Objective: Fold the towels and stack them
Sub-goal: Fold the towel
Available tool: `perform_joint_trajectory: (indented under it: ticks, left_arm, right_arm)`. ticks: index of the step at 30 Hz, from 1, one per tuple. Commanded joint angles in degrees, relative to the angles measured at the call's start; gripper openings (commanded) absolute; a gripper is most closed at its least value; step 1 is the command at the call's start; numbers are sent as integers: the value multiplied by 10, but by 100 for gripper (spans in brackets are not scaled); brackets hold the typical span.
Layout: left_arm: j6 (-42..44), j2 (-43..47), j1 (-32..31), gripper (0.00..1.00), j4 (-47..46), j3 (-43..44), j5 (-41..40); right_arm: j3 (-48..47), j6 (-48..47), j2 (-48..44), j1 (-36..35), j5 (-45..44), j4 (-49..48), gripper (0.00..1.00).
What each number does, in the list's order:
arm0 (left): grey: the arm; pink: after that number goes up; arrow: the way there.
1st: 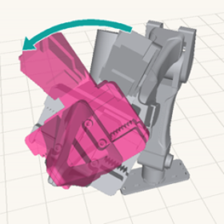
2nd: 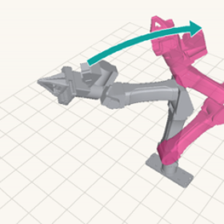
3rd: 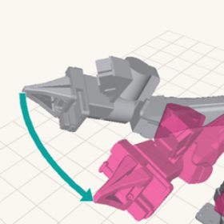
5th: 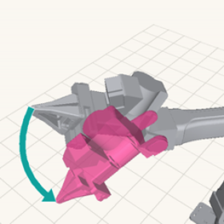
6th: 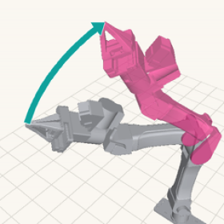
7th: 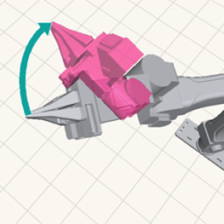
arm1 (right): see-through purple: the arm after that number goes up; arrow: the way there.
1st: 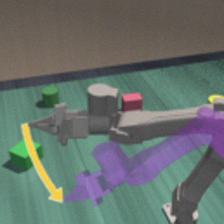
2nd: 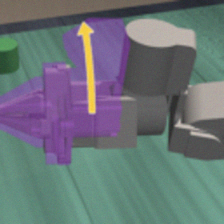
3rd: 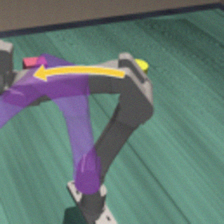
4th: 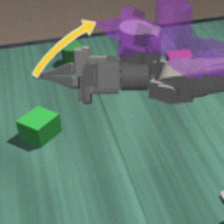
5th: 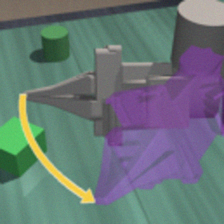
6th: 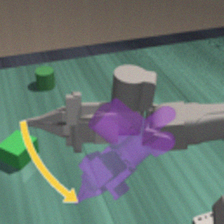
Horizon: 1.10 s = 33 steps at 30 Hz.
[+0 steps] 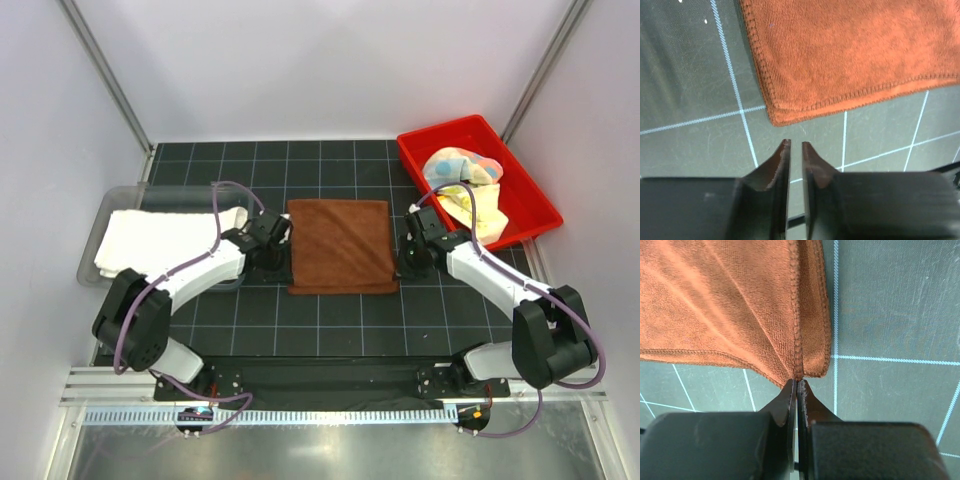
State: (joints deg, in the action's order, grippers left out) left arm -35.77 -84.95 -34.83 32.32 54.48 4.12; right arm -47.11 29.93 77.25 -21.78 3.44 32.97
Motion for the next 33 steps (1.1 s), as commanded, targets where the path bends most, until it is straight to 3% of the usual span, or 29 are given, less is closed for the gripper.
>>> perform_joint_trajectory:
  ticks: [1, 13, 33]
  left_arm:
    - [-3, -14, -3, 20, -45, -2, -14]
    - [-17, -49, -3, 33, -110, -39, -54]
    - [-21, -72, -3, 29, -122, -23, -60]
  right_arm:
    - [-2, 7, -3, -2, 14, -30, 1]
    - [-3, 5, 9, -2, 17, -39, 1]
    - [-1, -1, 18, -2, 11, -40, 1]
